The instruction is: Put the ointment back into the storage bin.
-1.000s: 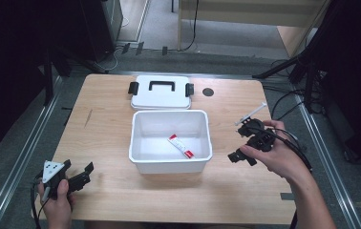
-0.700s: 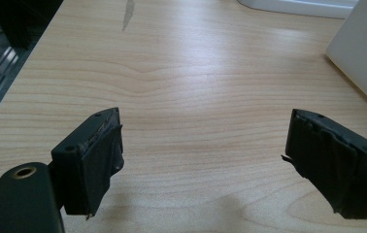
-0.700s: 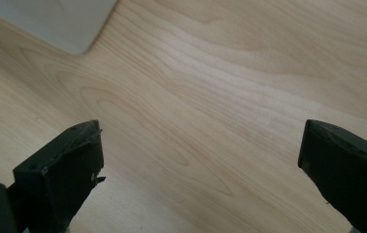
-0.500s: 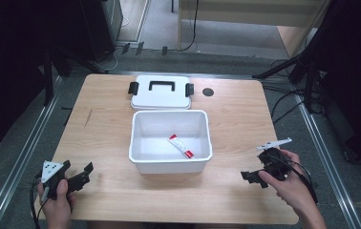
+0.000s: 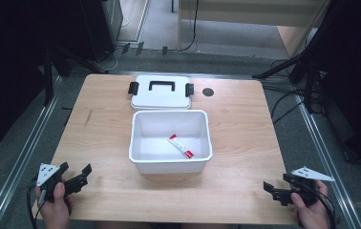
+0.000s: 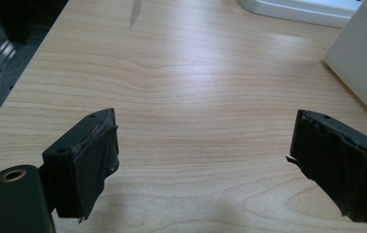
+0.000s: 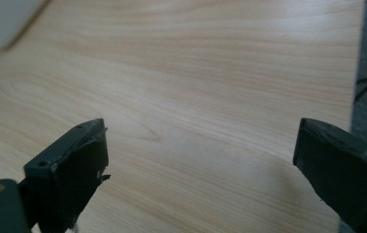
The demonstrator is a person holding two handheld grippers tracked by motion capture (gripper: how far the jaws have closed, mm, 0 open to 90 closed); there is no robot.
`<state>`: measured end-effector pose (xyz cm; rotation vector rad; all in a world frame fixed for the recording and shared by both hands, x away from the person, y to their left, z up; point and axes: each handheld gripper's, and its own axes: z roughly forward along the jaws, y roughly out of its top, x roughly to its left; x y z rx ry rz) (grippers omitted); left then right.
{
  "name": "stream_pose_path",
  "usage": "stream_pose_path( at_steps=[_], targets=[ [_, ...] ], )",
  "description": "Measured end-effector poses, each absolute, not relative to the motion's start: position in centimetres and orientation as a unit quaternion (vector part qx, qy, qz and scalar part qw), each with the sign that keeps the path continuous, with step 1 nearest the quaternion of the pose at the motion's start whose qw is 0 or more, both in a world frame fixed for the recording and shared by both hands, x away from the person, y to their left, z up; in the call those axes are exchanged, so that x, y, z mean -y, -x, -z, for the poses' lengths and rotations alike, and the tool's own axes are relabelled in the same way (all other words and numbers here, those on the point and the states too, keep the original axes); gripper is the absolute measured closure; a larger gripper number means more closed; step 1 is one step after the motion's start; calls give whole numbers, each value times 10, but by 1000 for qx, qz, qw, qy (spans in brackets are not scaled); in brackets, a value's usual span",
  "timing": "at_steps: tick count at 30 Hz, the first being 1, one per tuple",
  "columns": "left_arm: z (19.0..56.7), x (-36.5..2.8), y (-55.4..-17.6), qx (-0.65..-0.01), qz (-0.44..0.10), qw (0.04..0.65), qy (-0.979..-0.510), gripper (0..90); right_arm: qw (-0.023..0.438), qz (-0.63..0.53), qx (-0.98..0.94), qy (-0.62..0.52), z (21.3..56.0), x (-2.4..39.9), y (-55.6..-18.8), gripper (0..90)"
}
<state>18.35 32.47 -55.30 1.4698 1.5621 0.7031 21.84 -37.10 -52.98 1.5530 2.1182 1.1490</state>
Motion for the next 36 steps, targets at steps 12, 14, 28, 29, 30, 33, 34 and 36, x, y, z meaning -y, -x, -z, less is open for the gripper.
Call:
stream_pose_path(
  at_steps=[12,14,28,29,30,33,34,36],
  targets=[
    [553,-320,-185,-630,-290,414,-590,125,189,-429,-714,-520,544,363,-212,126],
    [552,-318,-185,-626,-297,409,-594,128,194,-422,-722,-513,545,359,-214,126],
    [553,-319,-187,-625,-288,413,-597,130,186,-443,-687,-544,548,369,-215,126],
    [553,-319,-187,-625,-287,413,-597,131,187,-441,-689,-544,548,369,-215,126],
    [553,-320,-187,-626,-286,414,-596,131,188,-440,-689,-544,548,369,-215,126],
    [553,-320,-188,-627,-284,414,-596,131,187,-440,-690,-544,548,368,-215,127],
    [553,-320,-188,-626,-284,414,-597,130,187,-440,-690,-544,548,369,-215,127],
    [553,-319,-188,-625,-285,411,-599,131,185,-440,-690,-544,548,369,-216,127]
  ],
)
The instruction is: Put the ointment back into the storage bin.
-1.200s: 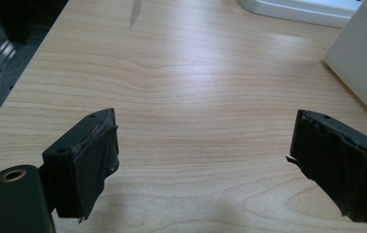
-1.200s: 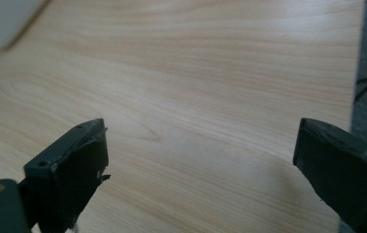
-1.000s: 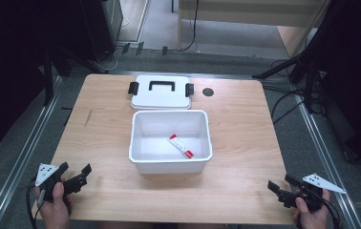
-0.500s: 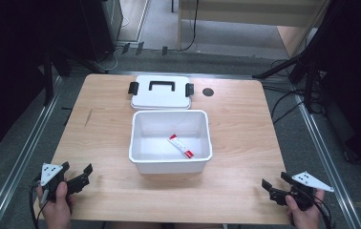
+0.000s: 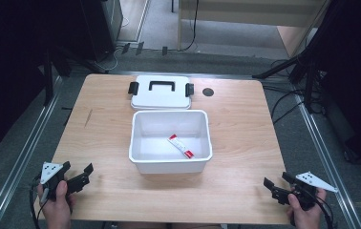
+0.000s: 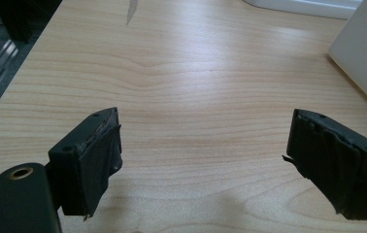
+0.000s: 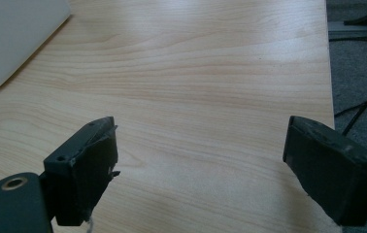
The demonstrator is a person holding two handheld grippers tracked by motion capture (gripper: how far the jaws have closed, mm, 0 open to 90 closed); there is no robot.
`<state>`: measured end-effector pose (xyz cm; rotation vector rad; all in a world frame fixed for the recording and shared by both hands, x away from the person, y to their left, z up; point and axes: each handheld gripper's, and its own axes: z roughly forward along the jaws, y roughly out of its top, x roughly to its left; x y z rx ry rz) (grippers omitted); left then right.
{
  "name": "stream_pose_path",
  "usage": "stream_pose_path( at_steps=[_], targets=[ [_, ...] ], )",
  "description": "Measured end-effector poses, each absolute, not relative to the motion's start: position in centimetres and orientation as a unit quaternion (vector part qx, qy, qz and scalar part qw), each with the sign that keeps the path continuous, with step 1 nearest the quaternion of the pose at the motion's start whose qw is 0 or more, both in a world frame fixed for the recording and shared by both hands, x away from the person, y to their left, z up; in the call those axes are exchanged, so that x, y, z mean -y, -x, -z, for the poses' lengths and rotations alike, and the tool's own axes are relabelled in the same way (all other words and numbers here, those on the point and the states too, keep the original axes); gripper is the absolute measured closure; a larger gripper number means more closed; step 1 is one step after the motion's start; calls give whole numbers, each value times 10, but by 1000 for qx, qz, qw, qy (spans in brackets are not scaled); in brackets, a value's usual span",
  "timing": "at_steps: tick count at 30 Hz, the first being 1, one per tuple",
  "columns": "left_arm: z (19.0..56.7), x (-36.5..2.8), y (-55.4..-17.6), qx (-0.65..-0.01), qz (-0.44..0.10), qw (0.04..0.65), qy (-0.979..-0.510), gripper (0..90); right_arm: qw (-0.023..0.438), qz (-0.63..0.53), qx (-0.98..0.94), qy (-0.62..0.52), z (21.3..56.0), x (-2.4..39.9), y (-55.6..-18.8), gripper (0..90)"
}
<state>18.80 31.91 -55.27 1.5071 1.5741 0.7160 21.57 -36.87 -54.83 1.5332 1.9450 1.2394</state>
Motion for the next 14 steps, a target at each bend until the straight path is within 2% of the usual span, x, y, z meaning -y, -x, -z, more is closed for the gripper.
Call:
stream_pose_path(
  at_steps=[14],
  targets=[
    [553,-320,-189,-623,-281,413,-602,131,183,-435,-696,-541,548,367,-218,128]
  ],
)
